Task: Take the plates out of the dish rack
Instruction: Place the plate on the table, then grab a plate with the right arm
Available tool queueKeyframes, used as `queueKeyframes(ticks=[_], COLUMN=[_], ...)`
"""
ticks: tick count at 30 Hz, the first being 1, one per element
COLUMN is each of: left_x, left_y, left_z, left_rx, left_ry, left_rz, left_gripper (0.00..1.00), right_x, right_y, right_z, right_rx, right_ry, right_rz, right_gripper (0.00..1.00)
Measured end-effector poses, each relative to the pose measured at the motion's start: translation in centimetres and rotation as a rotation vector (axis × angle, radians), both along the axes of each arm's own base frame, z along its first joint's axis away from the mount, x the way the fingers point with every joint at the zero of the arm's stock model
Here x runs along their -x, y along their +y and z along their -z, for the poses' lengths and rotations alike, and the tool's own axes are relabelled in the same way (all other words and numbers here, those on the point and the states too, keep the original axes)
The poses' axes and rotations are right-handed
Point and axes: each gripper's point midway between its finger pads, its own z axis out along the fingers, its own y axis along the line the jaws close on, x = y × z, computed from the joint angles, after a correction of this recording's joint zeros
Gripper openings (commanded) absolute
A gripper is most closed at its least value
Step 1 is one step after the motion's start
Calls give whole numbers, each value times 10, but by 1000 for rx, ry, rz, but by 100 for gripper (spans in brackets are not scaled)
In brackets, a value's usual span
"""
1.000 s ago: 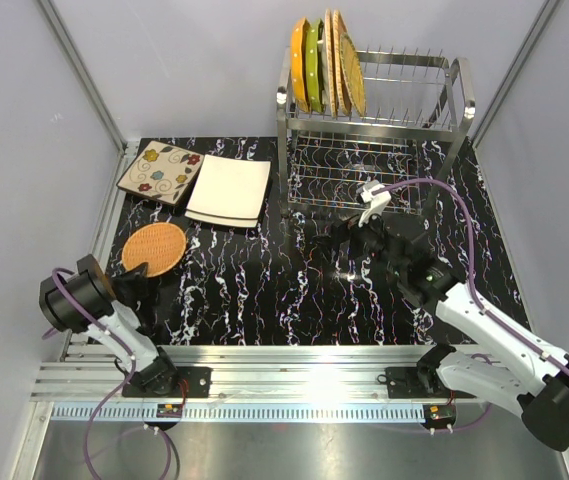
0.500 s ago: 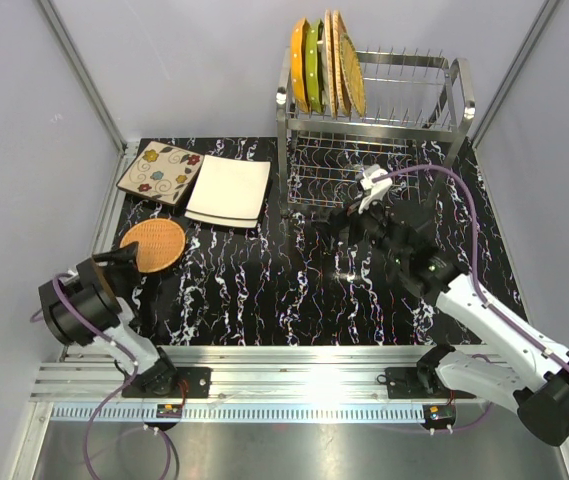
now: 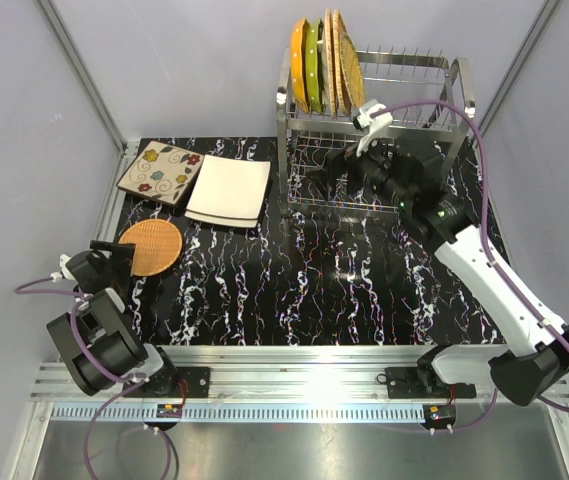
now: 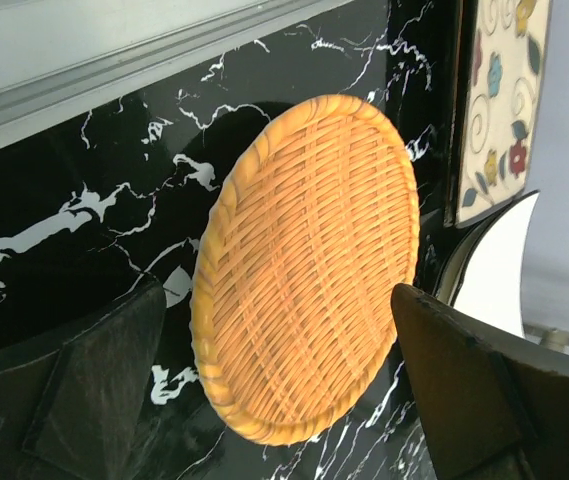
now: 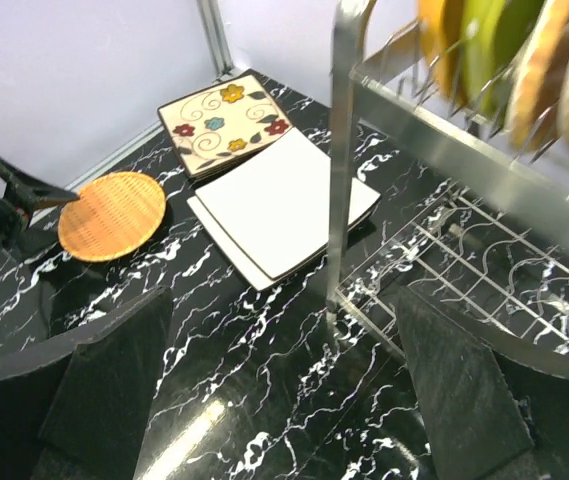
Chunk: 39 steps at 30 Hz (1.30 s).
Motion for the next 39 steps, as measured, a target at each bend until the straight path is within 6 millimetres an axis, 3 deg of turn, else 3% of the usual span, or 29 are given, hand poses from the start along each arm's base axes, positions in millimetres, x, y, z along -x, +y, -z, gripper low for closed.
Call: queueKeyframes(ticks=[6, 14, 19, 23, 28, 33, 39], left_x=[8, 31, 39, 48, 63, 66, 64], left_y=[-4, -10, -9, -13, -20, -19, -20], left_z=[0, -3, -8, -4, -7, -30, -57], left_rx=[-7, -3, 11, 28, 19, -44, -137], left_ry=[48, 167, 244, 301, 342, 316, 260], left_rz=[24, 18, 16, 20, 34, 51, 107], left_gripper=[99, 99, 99, 99, 99, 99, 99], right_x=[-29, -59, -78, -99, -123, -141, -146], right_y=[-6, -35, -55, -64, -65, -63, -66], right_z=[-33, -82, -102, -98, -78, -65, -63], right_rx=[-18, -53, -62, -39, 20, 59, 77], right_ry=[25, 12, -6, 7, 28, 33, 20], right_rz=[37, 115, 161, 192, 200, 204, 208], right_gripper=[100, 99, 91, 86, 81, 73, 69])
